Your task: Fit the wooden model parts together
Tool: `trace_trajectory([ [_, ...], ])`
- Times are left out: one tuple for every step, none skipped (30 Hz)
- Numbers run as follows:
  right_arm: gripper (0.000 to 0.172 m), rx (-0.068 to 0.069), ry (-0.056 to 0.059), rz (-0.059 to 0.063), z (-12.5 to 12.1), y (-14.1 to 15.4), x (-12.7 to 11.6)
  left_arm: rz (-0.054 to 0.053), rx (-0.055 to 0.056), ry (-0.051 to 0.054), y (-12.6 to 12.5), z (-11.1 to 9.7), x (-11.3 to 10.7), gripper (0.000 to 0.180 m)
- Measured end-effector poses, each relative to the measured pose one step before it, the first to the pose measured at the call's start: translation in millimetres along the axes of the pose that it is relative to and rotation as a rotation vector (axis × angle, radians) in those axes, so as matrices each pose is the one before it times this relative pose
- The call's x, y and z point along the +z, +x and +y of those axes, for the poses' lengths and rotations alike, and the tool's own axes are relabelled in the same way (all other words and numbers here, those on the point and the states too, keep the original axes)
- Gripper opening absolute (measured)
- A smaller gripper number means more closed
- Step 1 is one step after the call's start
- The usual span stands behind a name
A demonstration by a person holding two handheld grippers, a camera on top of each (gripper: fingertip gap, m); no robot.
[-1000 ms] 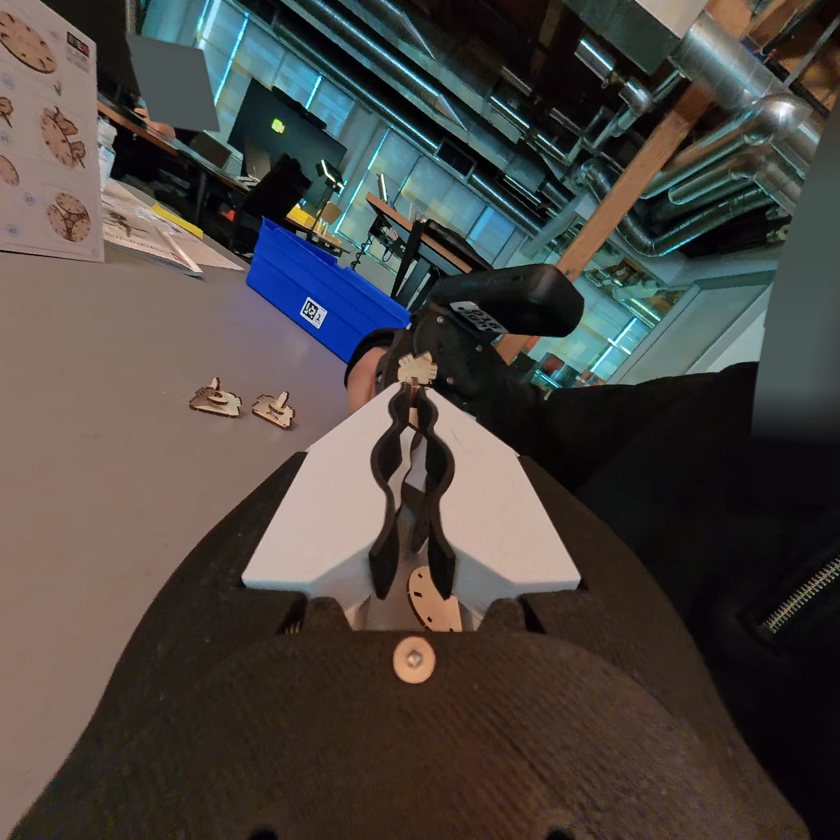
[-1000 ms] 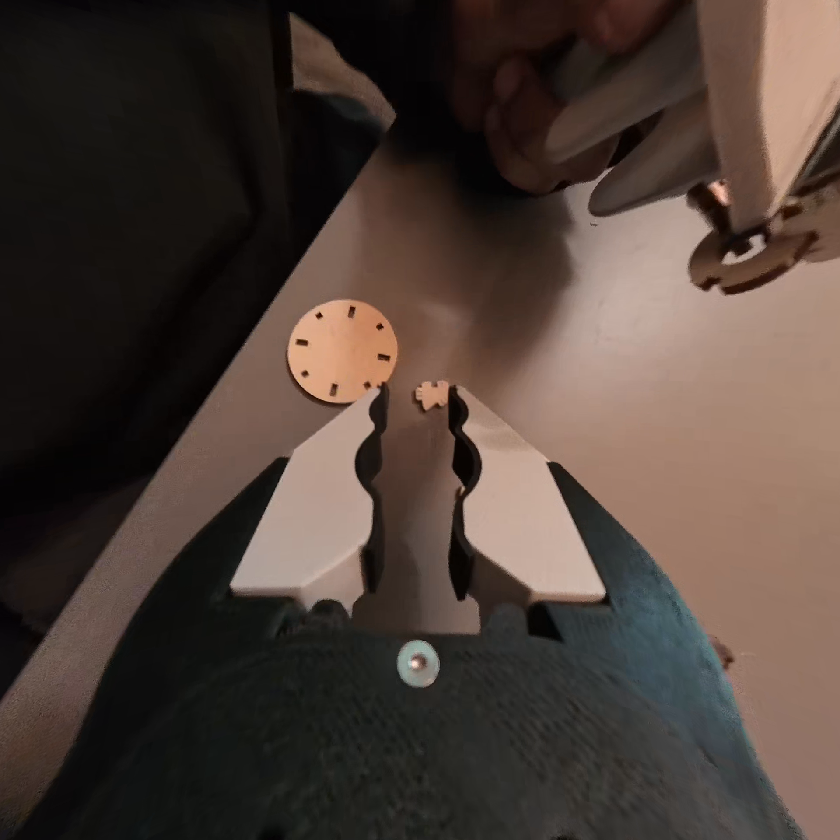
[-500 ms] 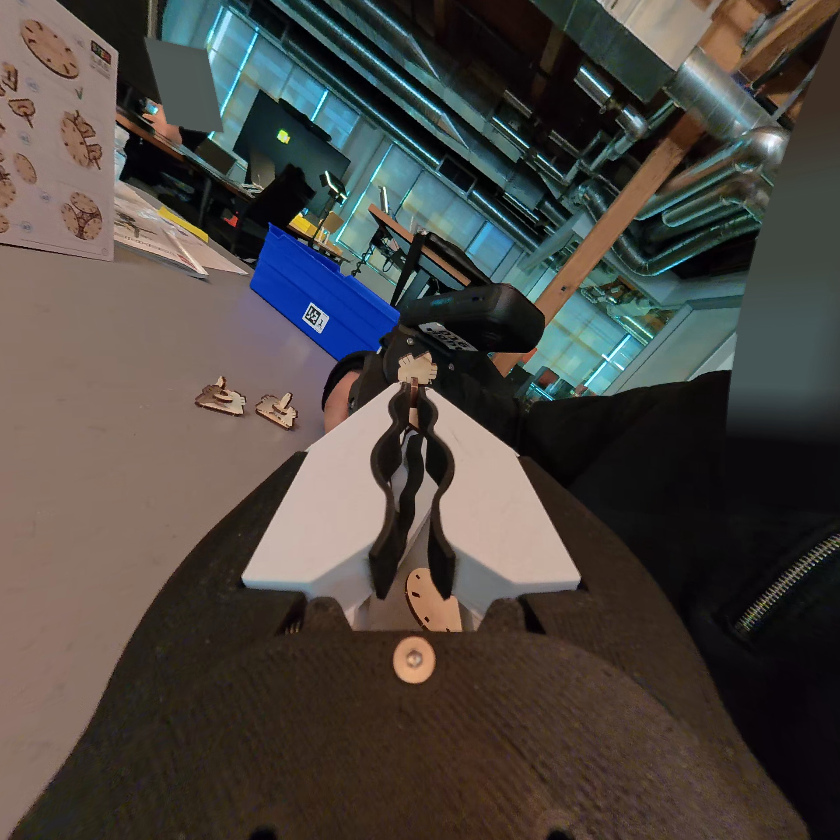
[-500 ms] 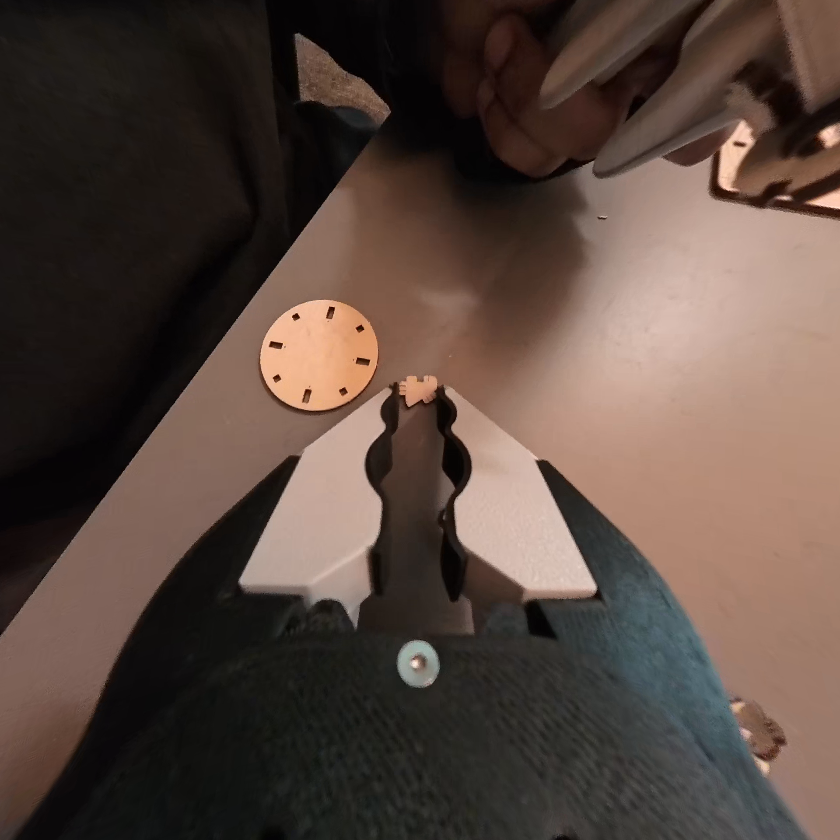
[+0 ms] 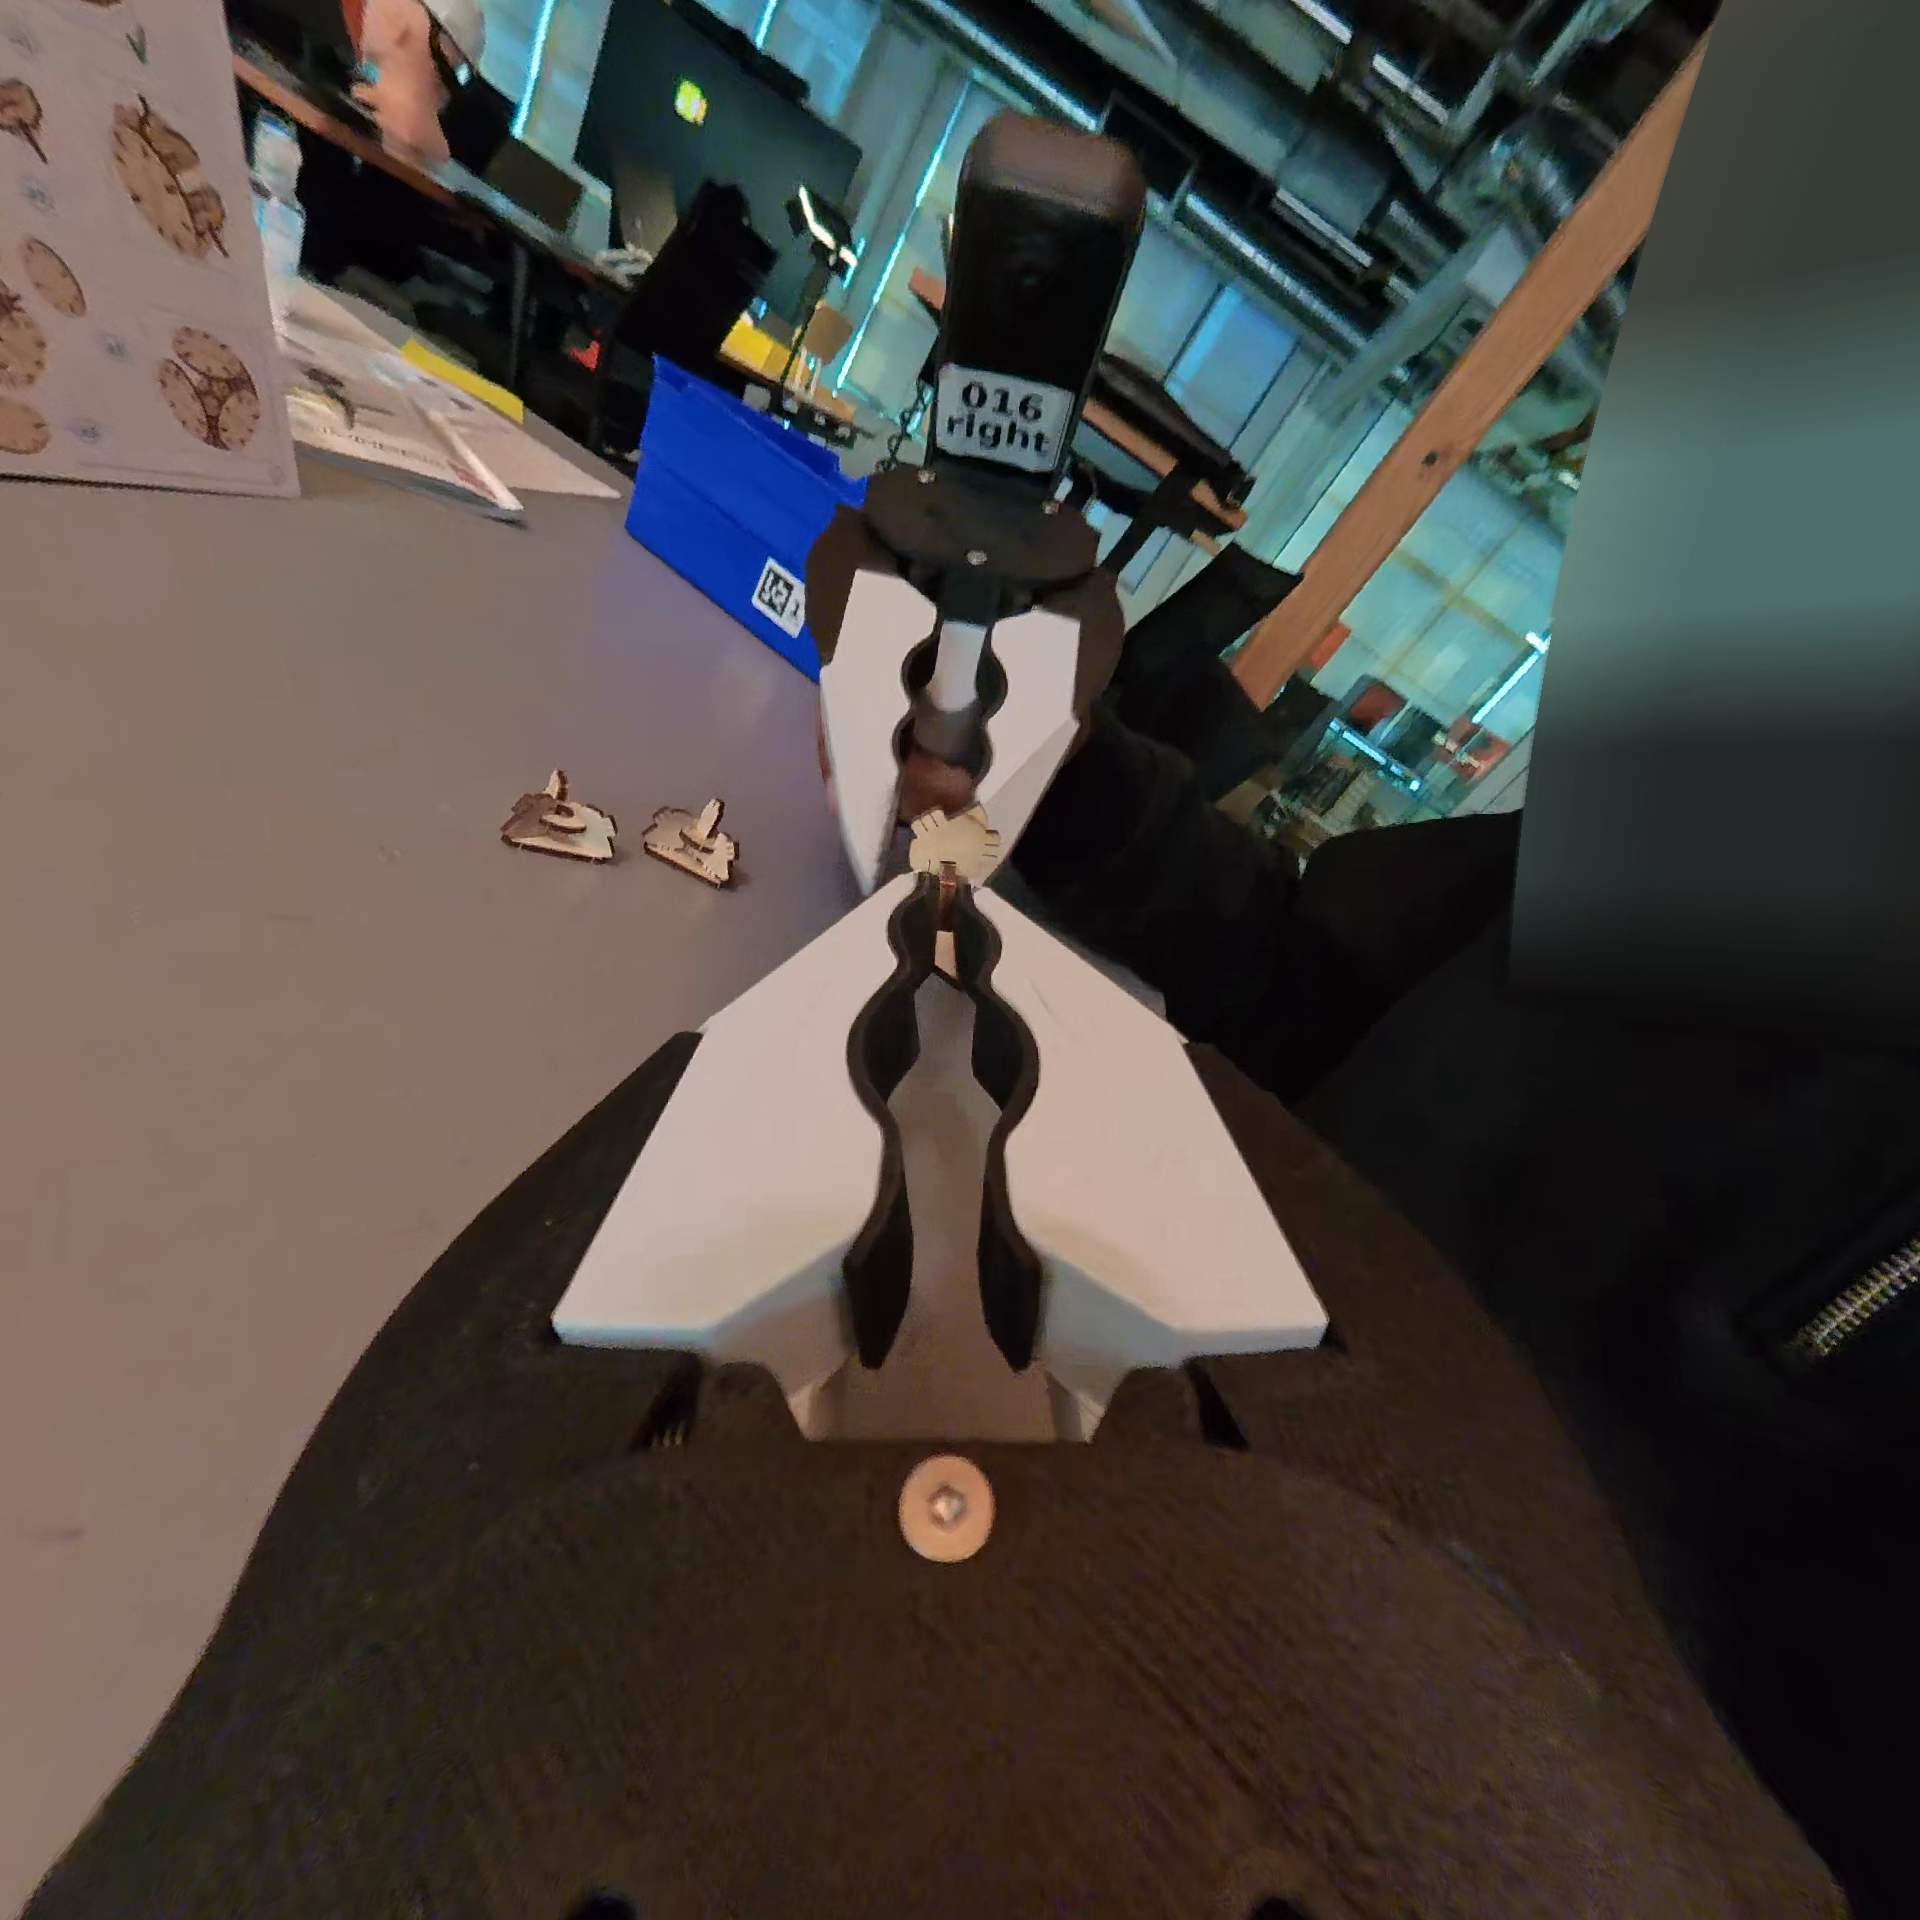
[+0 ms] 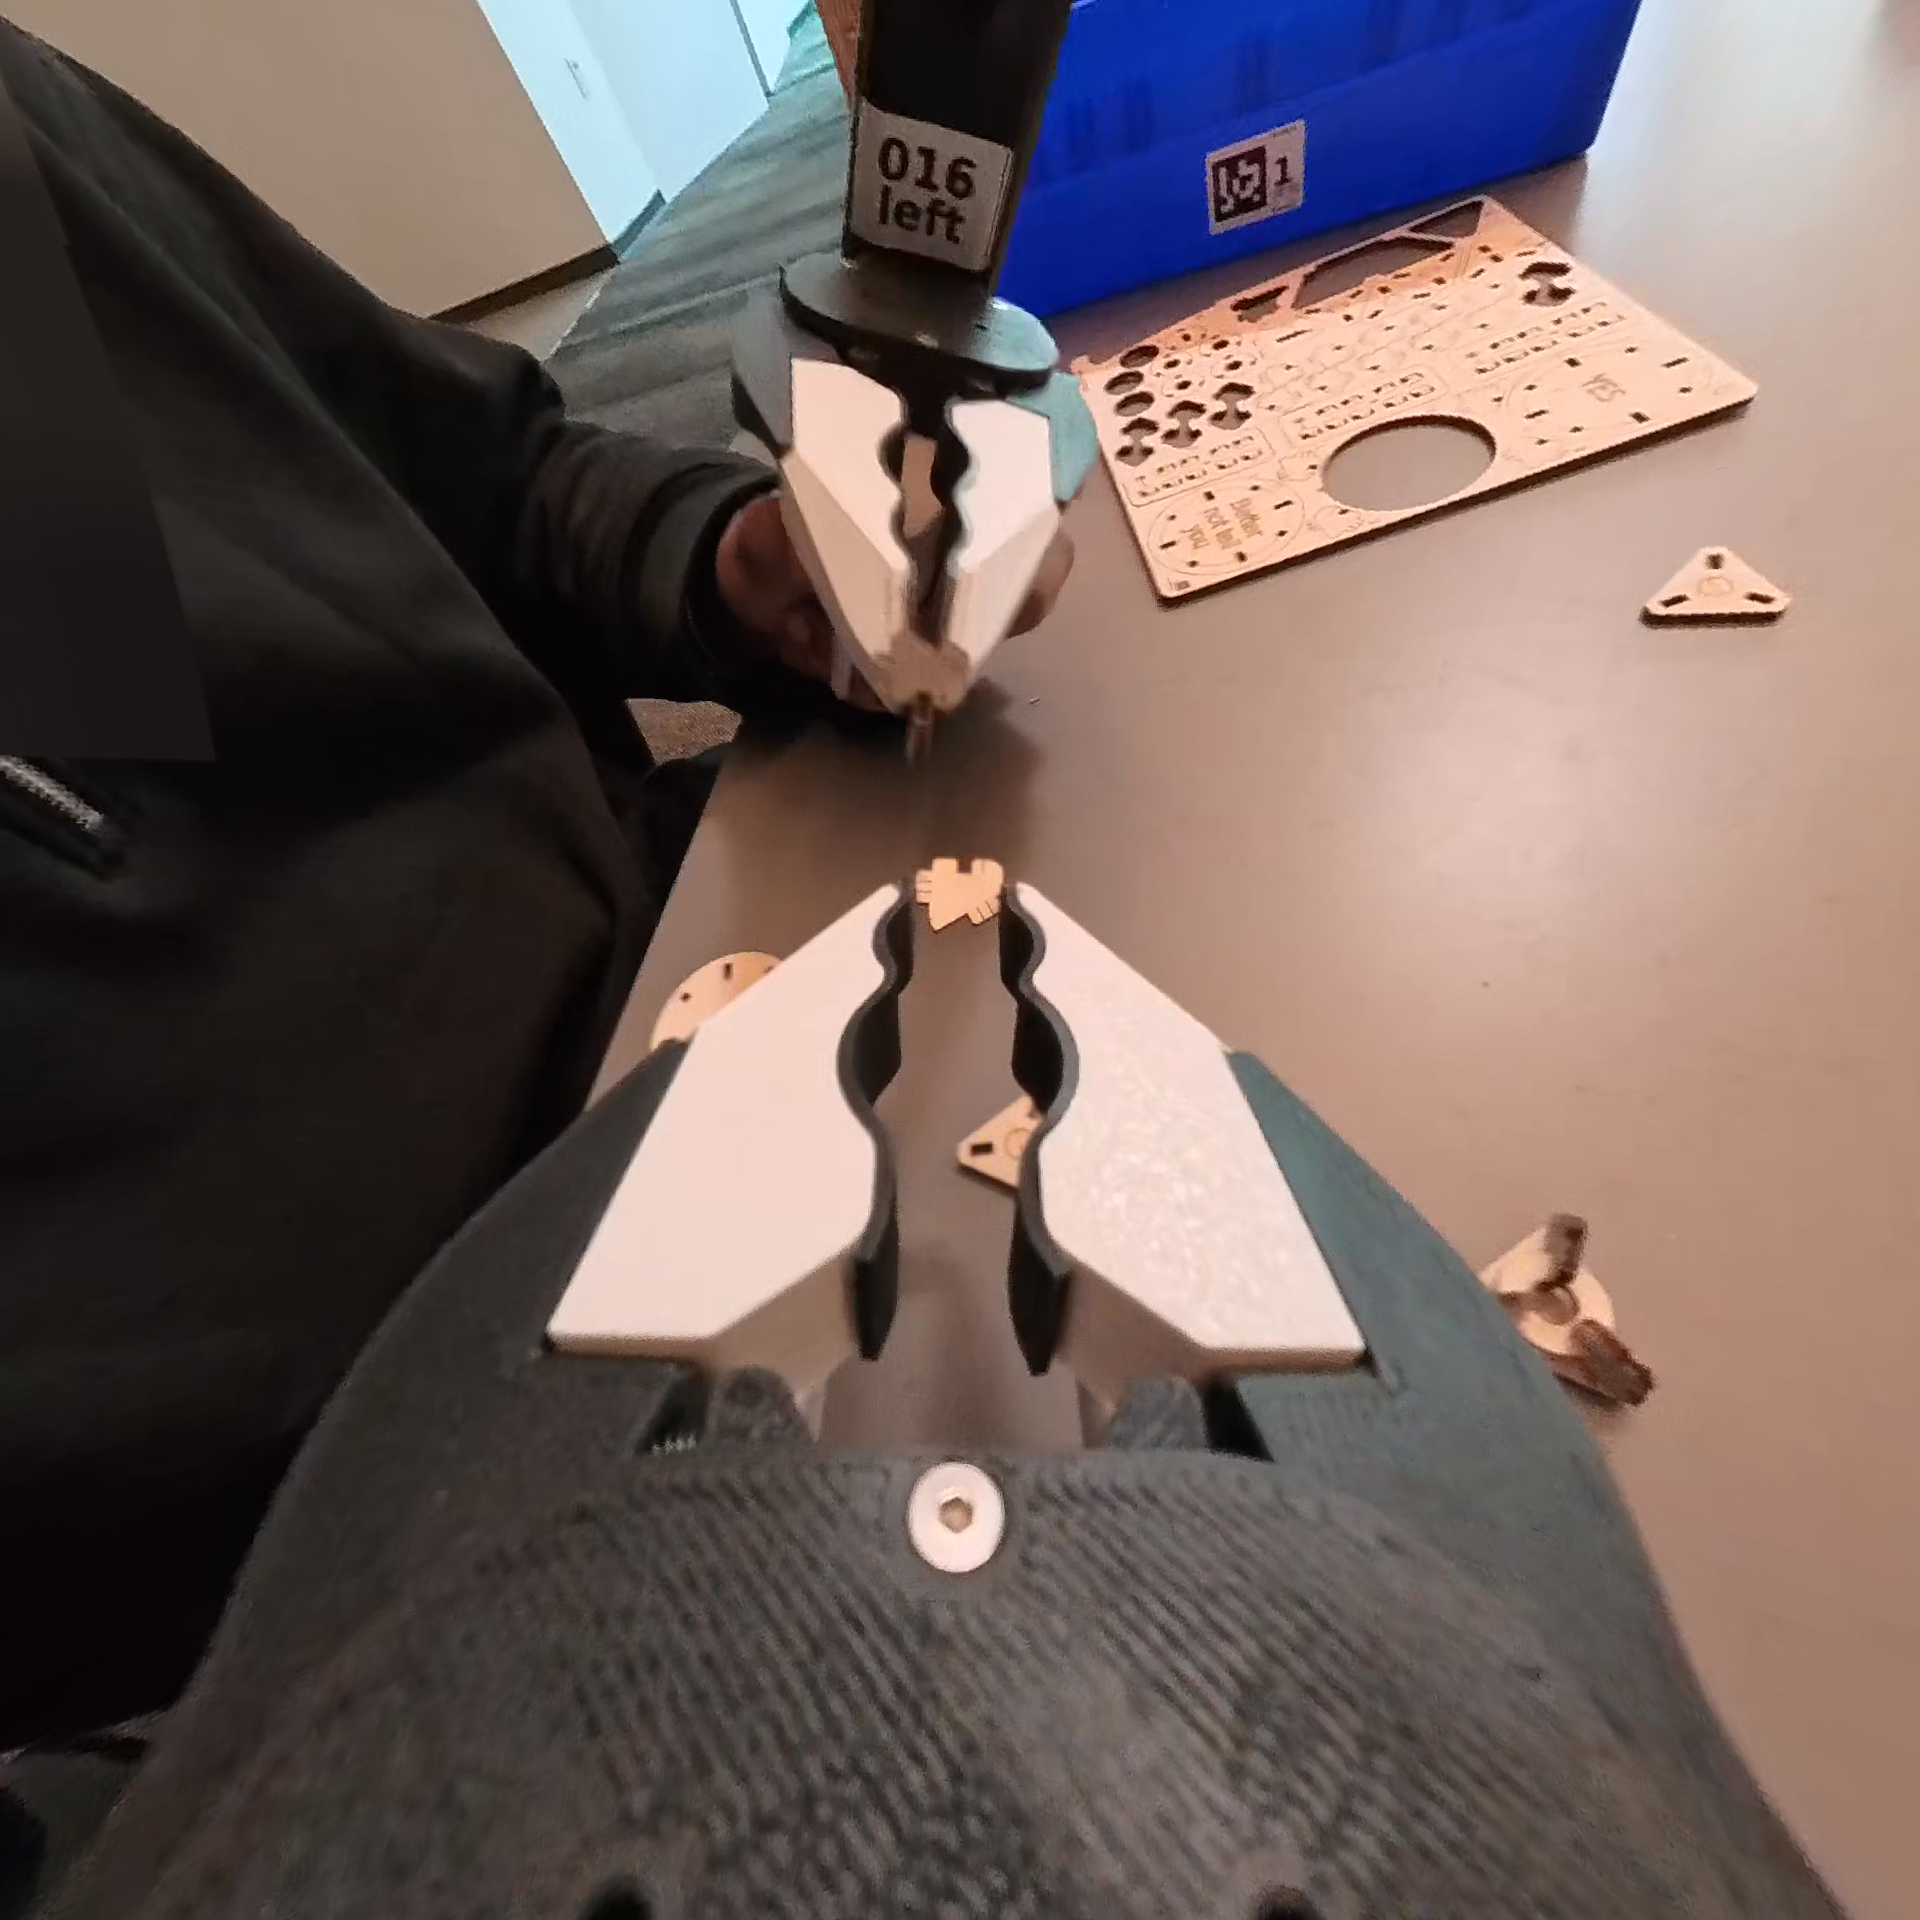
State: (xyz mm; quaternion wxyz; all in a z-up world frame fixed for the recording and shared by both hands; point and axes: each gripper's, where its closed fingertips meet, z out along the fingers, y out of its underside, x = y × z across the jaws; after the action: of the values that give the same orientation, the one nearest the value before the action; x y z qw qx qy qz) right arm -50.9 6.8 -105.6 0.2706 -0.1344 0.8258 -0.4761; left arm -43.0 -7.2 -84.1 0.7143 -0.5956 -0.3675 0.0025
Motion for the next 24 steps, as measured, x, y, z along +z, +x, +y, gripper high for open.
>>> trace_trajectory([
  [0.014,0.016,0.011,-0.0259,-2.15,-4.11,0.42,-0.0016,0.005,-0.0139,0.28,1.93,1.51,0.0],
  [0.014,0.0222,0.0061,-0.0214,-1.45,-2.95,0.71,-0.0038,0.0063,-0.0088,0.07,1.17,0.97,0.0],
  [0.014,0.0222,-0.0027,-0.011,0.19,-1.05,0.81,-0.0018,0.0035,-0.0057,0.13,0.7,0.59,0.0],
  [0.014,0.0162,-0.0075,-0.0024,1.28,0.21,0.91,-0.0008,0.0001,-0.002,-0.01,0.23,0.17,0.0],
  [0.014,0.0113,-0.0053,-0.0005,1.3,0.63,0.76,-0.0002,-0.0018,0.001,-0.28,-0.14,-0.08,0.0],
  [0.014,0.0135,0.004,-0.0072,0.02,-0.06,0.6,0.0,-0.0029,0.0022,-0.2,-0.31,-0.22,0.0],
  [0.014,0.0203,0.0175,-0.0165,-1.92,-0.96,0.46,0.0001,-0.0025,0.0034,-0.18,-0.46,-0.28,0.001],
  [0.014,0.026,0.0257,-0.0216,-3.36,-1.26,0.36,0.0014,-0.0025,0.0043,-0.02,-0.48,-0.35,0.001],
  [0.014,0.0277,0.0249,-0.0201,-3.21,-0.91,0.33,0.0029,-0.0035,0.0054,0.17,-0.71,-0.44,0.001],
  [0.014,0.024,0.0195,-0.0144,-2.41,-0.23,0.4,0.0034,-0.0032,0.0088,0.44,-1.29,-0.76,0.001],
  [0.014,0.0181,0.0144,-0.0108,-1.37,0.18,0.53,0.0002,-0.0003,0.0129,0.08,-2.06,-1.16,0.001],
  [0.014,0.0137,0.0104,-0.0091,-0.77,0.16,0.8,-0.001,-0.0005,0.012,-0.12,-1.99,-1.3,0.001],
  [0.014,0.0104,0.009,-0.0077,-0.54,0.03,0.97,0.0024,-0.0056,0.0071,-0.22,-1.04,-0.65,0.001],
  [0.014,0.0078,0.0098,-0.0074,-0.8,-0.28,1.12,0.0066,-0.0088,0.002,0.34,-0.09,-0.03,0.001],
  [0.014,0.0064,0.0112,-0.0078,-1.26,-0.68,1.02,0.0064,-0.0073,0.0,0.4,0.21,0.3,0.001],
  [0.014,0.0061,0.0097,-0.0012,-1.12,0.12,0.66,-0.0001,-0.0018,0.0045,-0.07,-0.78,-0.25,0.001],
  [0.014,0.0049,0.0084,0.0084,-1.07,1.46,0.25,0.0,0.001,0.0053,0.04,-0.87,-0.7,0.001],
  [0.014,0.0029,0.0099,0.0062,-1.44,0.92,0.07,0.0019,-0.0013,0.0019,0.17,-0.16,-0.05,0.001],
  [0.014,0.0014,0.0064,-0.0024,-0.89,-0.3,-0.04,0.005,-0.0021,0.0011,0.63,-0.18,-0.05,0.001],
  [0.014,0.0006,0.0026,-0.0012,-0.14,-0.11,0.01,0.0009,-0.0021,0.0012,0.01,-0.11,-0.05,0.001],
  [0.014,0.0015,0.0014,0.0013,-0.01,0.29,0.22,-0.0019,-0.0014,0.0002,-0.5,-0.01,-0.07,0.001],
  [0.014,0.0031,0.0014,-0.0019,0.05,-0.02,0.27,0.0022,-0.0007,0.0017,0.3,-0.29,-0.19,0.001],
  [0.014,0.0038,0.0033,-0.0041,-0.31,-0.36,0.17,0.0021,-0.0004,0.0022,0.33,-0.2,-0.13,0.001],
  [0.014,0.0046,0.0046,-0.0026,-0.55,-0.05,-0.01,-0.0003,-0.0003,0.0011,-0.03,-0.18,-0.14,0.001],
])
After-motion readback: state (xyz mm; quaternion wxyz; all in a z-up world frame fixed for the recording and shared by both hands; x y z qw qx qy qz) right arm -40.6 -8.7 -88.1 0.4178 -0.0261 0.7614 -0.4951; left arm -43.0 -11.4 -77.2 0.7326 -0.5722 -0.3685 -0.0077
